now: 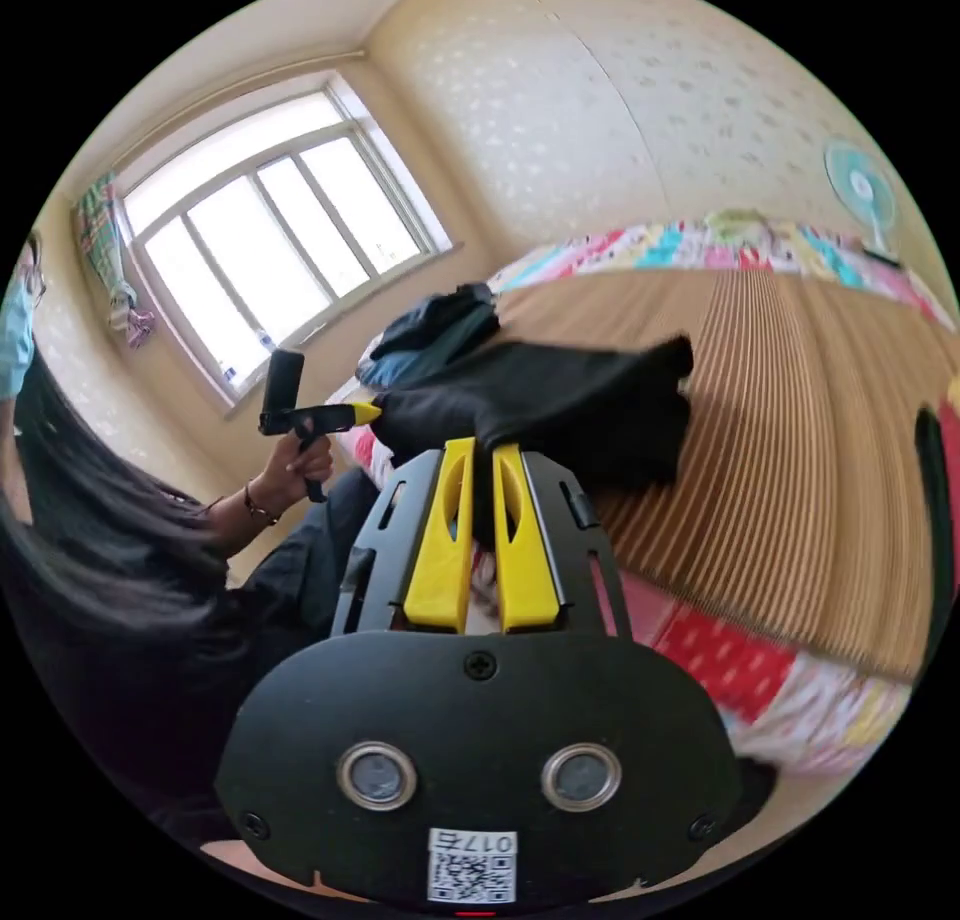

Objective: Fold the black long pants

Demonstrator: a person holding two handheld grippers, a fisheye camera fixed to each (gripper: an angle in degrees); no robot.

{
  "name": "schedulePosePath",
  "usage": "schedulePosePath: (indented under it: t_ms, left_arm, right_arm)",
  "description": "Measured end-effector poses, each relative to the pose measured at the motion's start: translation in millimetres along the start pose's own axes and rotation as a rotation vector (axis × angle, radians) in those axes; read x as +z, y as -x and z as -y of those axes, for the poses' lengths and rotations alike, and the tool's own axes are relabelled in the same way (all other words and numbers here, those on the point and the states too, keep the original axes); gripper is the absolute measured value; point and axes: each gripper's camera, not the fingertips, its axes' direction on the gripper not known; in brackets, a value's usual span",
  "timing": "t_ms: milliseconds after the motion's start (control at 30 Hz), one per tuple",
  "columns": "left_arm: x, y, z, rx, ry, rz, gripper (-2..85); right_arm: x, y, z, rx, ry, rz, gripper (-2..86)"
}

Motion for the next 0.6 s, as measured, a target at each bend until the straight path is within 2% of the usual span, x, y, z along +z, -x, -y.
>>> schedulePosePath:
  t_ms: [100,200,267,333,433,533,600]
  left_arm:
    - [-6.0,21.5,-63.2,-0.138,-0.078,-0.070,5.1]
    - [-25.2,36.4,-77.7,-0.209,-0.161,-0.049,6.1]
    - [-35.1,43.2,-66.4,-0.200,-0.208,-0.037,7.7]
    - [-37.5,54.9,-32.5,-0.181,-0.213,-0.017,10.8]
    - [-29.6,71.9,16.0,-0.182,-0.224,0.011,14.2]
    - [-11.0,97.6,51.3,-0.251,-0.226,0.065,16.2]
    - [7.5,114.9,65.3,-0.298,-0.168,0.087,18.4]
  right_arm:
    - [-25.8,-9.3,-74.4,0.175,-0.103,0.040,2.2]
    - [-63.5,-31.4,-90.6,0.322,-0.195,0.034,3.1]
    - [-81.2,-46.1,-73.6,0.333,-0.207,0.046,5.6]
    - [-94.3,-66.9,-36.3,0.387,-0.224,0.042,13.9]
    - [-83.9,-89.6,15.0,0.430,-0.214,0.079,20.0]
    - [-47.5,-107.4,56.4,0.471,-0.164,0.111,22.9]
    - [-17.3,-114.5,72.3,0.500,-0.089,0.121,23.3]
